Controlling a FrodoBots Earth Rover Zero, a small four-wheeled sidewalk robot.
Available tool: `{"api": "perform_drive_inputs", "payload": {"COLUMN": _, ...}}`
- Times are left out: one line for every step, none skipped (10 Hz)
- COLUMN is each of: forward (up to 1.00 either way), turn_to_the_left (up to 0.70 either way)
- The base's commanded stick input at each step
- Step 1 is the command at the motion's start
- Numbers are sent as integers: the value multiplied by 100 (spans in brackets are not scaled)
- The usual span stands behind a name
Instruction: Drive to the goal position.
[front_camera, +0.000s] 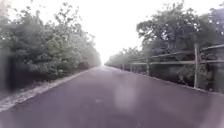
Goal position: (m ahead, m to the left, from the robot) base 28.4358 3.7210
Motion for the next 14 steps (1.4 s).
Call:
{"api": "perform_drive_inputs", "payload": {"forward": 100, "turn_to_the_left": 0}}
{"api": "perform_drive_inputs", "payload": {"forward": 100, "turn_to_the_left": 0}}
{"api": "perform_drive_inputs", "payload": {"forward": 100, "turn_to_the_left": 0}}
{"api": "perform_drive_inputs", "payload": {"forward": 100, "turn_to_the_left": 0}}
{"api": "perform_drive_inputs", "payload": {"forward": 100, "turn_to_the_left": 0}}
{"api": "perform_drive_inputs", "payload": {"forward": 100, "turn_to_the_left": 0}}
{"api": "perform_drive_inputs", "payload": {"forward": 100, "turn_to_the_left": 0}}
{"api": "perform_drive_inputs", "payload": {"forward": 100, "turn_to_the_left": 0}}
{"api": "perform_drive_inputs", "payload": {"forward": 100, "turn_to_the_left": 13}}
{"api": "perform_drive_inputs", "payload": {"forward": 100, "turn_to_the_left": 32}}
{"api": "perform_drive_inputs", "payload": {"forward": 100, "turn_to_the_left": 37}}
{"api": "perform_drive_inputs", "payload": {"forward": 100, "turn_to_the_left": 27}}
{"api": "perform_drive_inputs", "payload": {"forward": 100, "turn_to_the_left": 11}}
{"api": "perform_drive_inputs", "payload": {"forward": 100, "turn_to_the_left": 0}}
